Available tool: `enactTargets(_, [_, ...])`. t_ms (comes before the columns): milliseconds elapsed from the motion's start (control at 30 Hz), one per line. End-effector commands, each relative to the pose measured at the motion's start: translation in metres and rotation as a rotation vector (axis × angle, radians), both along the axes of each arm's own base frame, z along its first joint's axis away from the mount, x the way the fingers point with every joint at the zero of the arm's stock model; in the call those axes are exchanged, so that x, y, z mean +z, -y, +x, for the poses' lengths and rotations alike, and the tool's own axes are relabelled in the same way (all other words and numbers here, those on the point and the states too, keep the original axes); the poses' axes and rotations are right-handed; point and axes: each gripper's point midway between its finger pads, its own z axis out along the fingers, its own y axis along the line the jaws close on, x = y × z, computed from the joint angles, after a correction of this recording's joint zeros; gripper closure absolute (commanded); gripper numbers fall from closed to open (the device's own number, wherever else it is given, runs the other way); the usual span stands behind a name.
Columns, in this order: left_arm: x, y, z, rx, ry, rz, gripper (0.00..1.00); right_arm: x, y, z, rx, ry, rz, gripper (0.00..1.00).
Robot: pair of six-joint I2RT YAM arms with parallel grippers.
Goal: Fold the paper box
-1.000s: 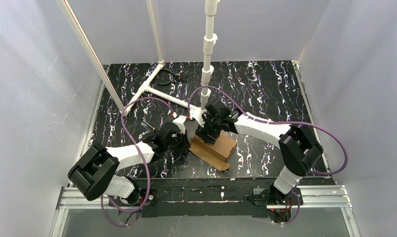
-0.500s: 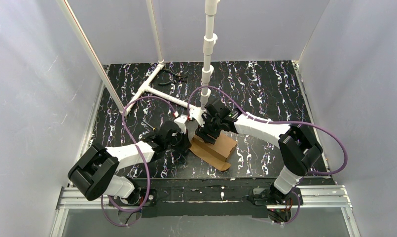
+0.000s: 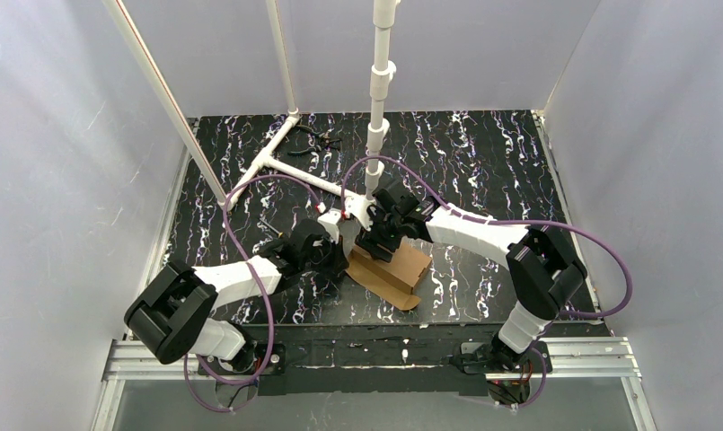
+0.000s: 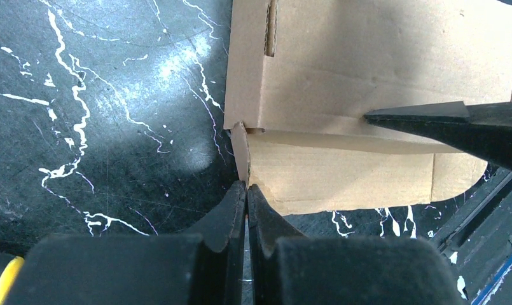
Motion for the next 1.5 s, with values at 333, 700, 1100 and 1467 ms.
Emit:
enactTargets(333, [0.007, 0.012, -0.021, -0.080, -0.036, -0.076, 1.00, -0.045, 0.025, -0.025, 0.007, -0.122, -0.159, 0.29])
enactTargets(700, [-0.002, 0.003, -0.023, -0.058, -0.039, -0.049, 1.00, -0.045, 0.025, -0.025, 0.008, -0.125, -0.160, 0.29])
enactTargets(1100, [-0.002, 0.000, -0.023, -0.055, -0.027, -0.042, 1.00, -0.044, 0.024, -0.027, 0.013, -0.128, -0.155, 0.29])
enactTargets(1467, [0.000, 0.002, -0.023, -0.082, -0.009, -0.041, 1.00, -0.044, 0.024, -0.028, 0.017, -0.132, -0.153, 0.29])
